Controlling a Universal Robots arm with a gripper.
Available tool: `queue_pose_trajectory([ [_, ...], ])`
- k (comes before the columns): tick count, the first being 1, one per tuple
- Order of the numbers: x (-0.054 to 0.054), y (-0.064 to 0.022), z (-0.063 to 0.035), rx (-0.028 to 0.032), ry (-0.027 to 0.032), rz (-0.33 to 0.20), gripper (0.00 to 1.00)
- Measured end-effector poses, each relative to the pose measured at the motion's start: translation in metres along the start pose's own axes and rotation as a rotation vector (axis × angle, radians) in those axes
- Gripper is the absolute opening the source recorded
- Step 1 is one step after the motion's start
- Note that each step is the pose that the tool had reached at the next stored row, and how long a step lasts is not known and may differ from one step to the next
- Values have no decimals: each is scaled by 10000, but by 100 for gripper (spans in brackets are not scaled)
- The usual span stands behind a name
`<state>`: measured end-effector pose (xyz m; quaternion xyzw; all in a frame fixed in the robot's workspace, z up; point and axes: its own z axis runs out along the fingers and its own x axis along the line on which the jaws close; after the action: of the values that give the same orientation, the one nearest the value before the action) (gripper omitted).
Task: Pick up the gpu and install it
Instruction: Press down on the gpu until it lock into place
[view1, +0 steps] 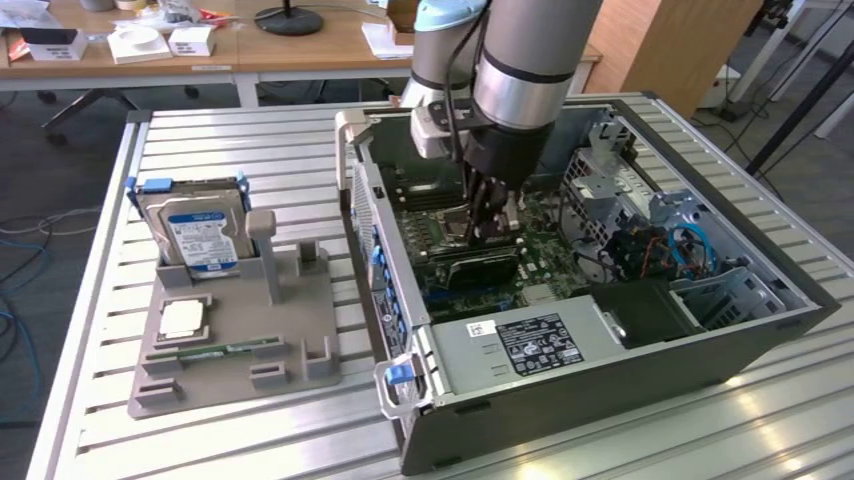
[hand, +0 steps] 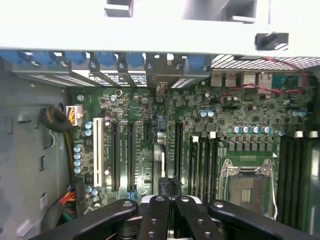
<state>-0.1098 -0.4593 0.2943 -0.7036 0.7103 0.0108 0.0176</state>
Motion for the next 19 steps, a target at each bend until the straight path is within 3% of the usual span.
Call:
queue_pose_trajectory([
  [7,-10,-3,-243,0,0,0,10],
  [19,-21,-6,-511,1,-1,0,10],
])
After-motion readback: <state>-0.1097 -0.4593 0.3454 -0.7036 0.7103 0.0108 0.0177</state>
